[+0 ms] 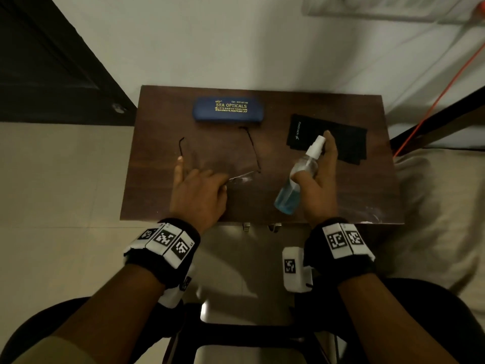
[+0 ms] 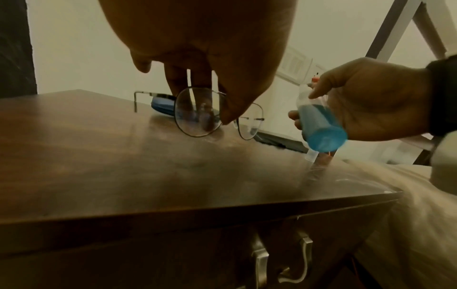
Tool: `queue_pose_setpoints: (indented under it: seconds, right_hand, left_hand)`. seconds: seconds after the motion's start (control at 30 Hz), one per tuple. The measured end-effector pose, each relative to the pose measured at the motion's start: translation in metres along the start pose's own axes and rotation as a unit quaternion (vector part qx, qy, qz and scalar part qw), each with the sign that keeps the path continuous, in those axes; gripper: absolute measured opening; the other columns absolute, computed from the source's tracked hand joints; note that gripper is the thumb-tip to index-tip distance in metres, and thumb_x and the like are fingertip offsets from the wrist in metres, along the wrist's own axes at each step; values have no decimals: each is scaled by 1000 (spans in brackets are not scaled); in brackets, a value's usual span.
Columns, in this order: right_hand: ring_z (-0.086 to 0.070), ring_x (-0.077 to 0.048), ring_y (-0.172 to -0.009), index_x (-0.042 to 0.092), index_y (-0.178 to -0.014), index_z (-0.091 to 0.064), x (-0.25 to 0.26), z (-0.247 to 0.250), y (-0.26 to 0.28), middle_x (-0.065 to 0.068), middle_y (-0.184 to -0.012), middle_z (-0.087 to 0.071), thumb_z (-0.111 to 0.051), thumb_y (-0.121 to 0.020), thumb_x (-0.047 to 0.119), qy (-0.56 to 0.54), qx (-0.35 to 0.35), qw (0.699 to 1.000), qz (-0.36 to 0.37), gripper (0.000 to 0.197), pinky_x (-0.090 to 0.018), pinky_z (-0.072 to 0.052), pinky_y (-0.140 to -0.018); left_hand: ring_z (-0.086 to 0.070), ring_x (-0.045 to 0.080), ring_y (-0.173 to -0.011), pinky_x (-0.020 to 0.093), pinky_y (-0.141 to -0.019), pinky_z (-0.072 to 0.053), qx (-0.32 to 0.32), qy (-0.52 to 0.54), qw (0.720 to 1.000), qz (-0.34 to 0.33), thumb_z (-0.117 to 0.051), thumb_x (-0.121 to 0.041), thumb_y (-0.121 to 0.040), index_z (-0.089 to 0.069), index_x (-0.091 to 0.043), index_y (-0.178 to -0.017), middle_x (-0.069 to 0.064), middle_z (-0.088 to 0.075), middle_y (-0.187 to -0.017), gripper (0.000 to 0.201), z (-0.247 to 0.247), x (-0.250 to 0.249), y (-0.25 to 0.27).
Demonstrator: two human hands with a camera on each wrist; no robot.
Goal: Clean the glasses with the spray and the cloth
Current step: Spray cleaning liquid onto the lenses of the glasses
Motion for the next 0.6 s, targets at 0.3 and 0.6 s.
queue_pose_setpoints:
  seconds: [0.3, 0.6]
  right_hand:
    - [-45, -10, -125, 44, -136, -37, 25, 6, 57, 29, -132, -42, -66, -79, 16, -17, 29, 999, 40, 69, -50, -45, -100]
    - [-59, -34, -90, 59, -122, -39, 41, 3, 85, -21, -122, -48, -60, -74, 39, -55, 98, 993, 22, 56, -55, -54, -80]
  left_hand:
    - [-56, 10, -72, 54, -114, -16, -22, 181, 982, 47, -46, -32, -95, -42, -32, -70, -10, -56, -65, 26, 52, -10, 24]
    - [-53, 11, -59, 28, -60, -44, 60, 392, 917, 35, -51, -17, -94, -57, -15, -70, 7, -59, -65, 25, 67, -10, 46]
Point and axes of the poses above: each hand's wrist, its own y-axis away from the middle knuckle, its own z-axis out of the back of the hand, x = y × z, the point moved 2 cm from there along -y, towards the middle knuckle
